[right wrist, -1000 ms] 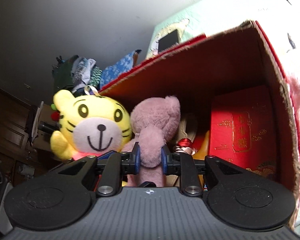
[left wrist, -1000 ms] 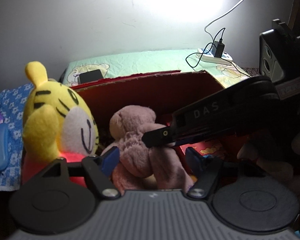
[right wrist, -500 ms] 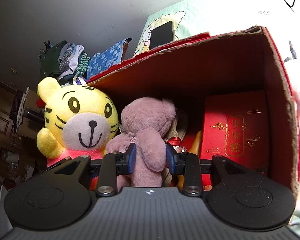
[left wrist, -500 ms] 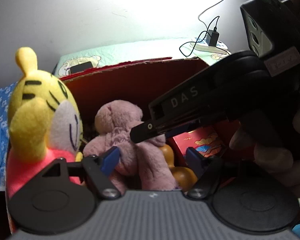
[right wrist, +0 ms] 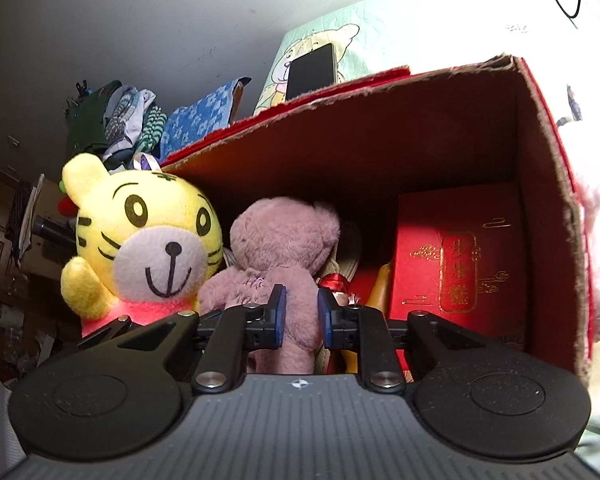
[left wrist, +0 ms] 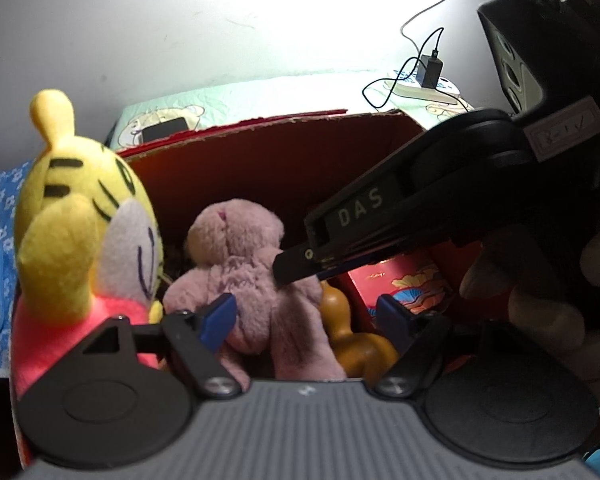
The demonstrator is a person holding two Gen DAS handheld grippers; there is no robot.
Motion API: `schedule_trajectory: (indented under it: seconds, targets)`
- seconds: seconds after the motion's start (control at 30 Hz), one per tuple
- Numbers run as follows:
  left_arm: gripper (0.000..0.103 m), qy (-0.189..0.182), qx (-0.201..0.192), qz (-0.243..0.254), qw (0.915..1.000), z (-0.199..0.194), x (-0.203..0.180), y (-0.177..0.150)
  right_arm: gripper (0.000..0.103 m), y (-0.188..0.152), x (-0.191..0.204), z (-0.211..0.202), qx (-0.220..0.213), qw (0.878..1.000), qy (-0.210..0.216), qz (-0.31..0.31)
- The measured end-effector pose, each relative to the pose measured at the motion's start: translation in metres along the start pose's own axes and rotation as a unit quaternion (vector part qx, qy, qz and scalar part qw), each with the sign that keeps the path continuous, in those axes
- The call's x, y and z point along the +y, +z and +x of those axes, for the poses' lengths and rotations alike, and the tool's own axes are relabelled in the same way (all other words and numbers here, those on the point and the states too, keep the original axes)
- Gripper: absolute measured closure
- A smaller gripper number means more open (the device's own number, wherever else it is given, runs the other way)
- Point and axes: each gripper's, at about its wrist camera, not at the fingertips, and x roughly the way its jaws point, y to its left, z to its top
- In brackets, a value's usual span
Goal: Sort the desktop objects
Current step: 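Carry the held teddy bear with the right tool into the red box, then lower the teddy bear beside the tiger and open the right tool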
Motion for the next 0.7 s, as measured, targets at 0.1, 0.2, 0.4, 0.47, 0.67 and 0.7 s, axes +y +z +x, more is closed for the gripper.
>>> schedule_trajectory:
  seconds: [0.1, 0.2, 0.4, 0.47, 0.67, 0.7]
  targets:
    - [0.023, 0.007, 0.008, -0.004, 0.9999, 0.003, -0.001, 0.002, 0.083, 0.002, -0.003, 0.002, 0.002, 1.000, 0.001, -0.002]
    - [0.022, 0.014, 0.014, -0.006, 0.9998, 0.006, -0.003, 0.005, 0.081, 0.003, -0.002, 0.003, 0.000, 1.000, -0.003, -0.011]
    - [0.021, 0.035, 0.025, -0.006, 0.9991, 0.010, -0.005, 0.007, 0.078, 0.002, 0.001, 0.000, -0.003, 1.000, -0.009, -0.026]
    - [0.021, 0.041, 0.028, -0.005, 0.9987, 0.011, -0.006, 0.007, 0.078, 0.002, 0.001, -0.001, -0.005, 1.000, -0.009, -0.024]
    - [0.026, 0.057, 0.039, -0.007, 0.9976, 0.012, -0.006, 0.006, 0.078, 0.000, -0.001, -0.006, -0.011, 1.000, -0.006, -0.014]
    - [0.026, 0.059, 0.041, -0.008, 0.9974, 0.012, -0.006, 0.006, 0.078, 0.000, -0.001, -0.006, -0.012, 1.000, -0.007, -0.014]
